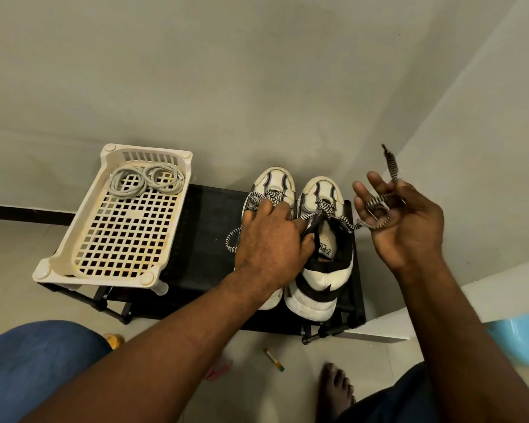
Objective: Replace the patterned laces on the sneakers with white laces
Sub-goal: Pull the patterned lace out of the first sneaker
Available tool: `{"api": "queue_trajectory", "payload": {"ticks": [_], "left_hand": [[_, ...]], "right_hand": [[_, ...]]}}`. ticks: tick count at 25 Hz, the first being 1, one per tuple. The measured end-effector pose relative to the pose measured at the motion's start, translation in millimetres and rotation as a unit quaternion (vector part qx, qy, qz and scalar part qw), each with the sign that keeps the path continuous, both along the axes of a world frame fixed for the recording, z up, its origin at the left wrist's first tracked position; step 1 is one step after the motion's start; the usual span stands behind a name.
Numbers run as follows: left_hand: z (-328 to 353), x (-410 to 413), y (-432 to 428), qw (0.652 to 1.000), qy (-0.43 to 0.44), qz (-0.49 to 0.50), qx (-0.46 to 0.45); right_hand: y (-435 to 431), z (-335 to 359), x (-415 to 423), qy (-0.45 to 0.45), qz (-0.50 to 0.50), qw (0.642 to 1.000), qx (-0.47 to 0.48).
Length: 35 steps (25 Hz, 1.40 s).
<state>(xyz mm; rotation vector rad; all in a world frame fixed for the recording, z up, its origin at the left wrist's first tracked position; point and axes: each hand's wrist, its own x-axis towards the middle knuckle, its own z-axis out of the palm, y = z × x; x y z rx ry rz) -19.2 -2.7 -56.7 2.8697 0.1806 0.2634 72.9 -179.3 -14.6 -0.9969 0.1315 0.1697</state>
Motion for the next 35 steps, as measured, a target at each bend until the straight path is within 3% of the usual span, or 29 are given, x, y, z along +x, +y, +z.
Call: {"api": "queue_trajectory", "payload": {"ticks": [1,3,5,6,9,12,13,16,20,25,35], "left_hand": [[0,0,0,1.000,0.001,0.000,0.000],[-1,0,-1,1.000,-0.001,0.001,-0.001],[-1,0,-1,1.000,0.002,0.001,-0.002],[0,1,-1,1.000,0.003,0.001,-0.002],[3,1,-3,1.000,0.000,0.005,-0.003],[5,1,-5,1.000,0.000,0.007,-0.003],[5,2,-5,1.000,0.003,0.009,-0.004],[10,6,-7,1.000,0.013,0.018,-0.018],[21,18,-10,0.999,-0.044,-0.011,-0.003],[23,50,-9,0.994,0.006,-0.102,0.029],[5,55,-17,0.992,0.023,-0.111,0.057]], "right_hand": [[-2,-1,2,0.010,-0.020,0.999,-0.030],[-6,-15,6,-0.030,-0.075,0.960,-0.267],[-6,-29,1,-0.105,-0.099,0.853,-0.502],[-4,-29,-3,-0.155,-0.094,0.809,-0.560],[5,-29,-7,-0.289,-0.011,0.740,-0.607],[13,-40,-9,-0.299,0.102,0.635,-0.705],[14,-45,-8,-0.286,0.111,0.619,-0.723],[11,-47,-6,-0.223,0.066,0.645,-0.727],[9,-40,-5,-0.192,0.032,0.636,-0.747],[9,-33,-8,-0.156,0.057,0.694,-0.701],[-9,-29,8,-0.030,0.063,0.814,-0.576]]}}
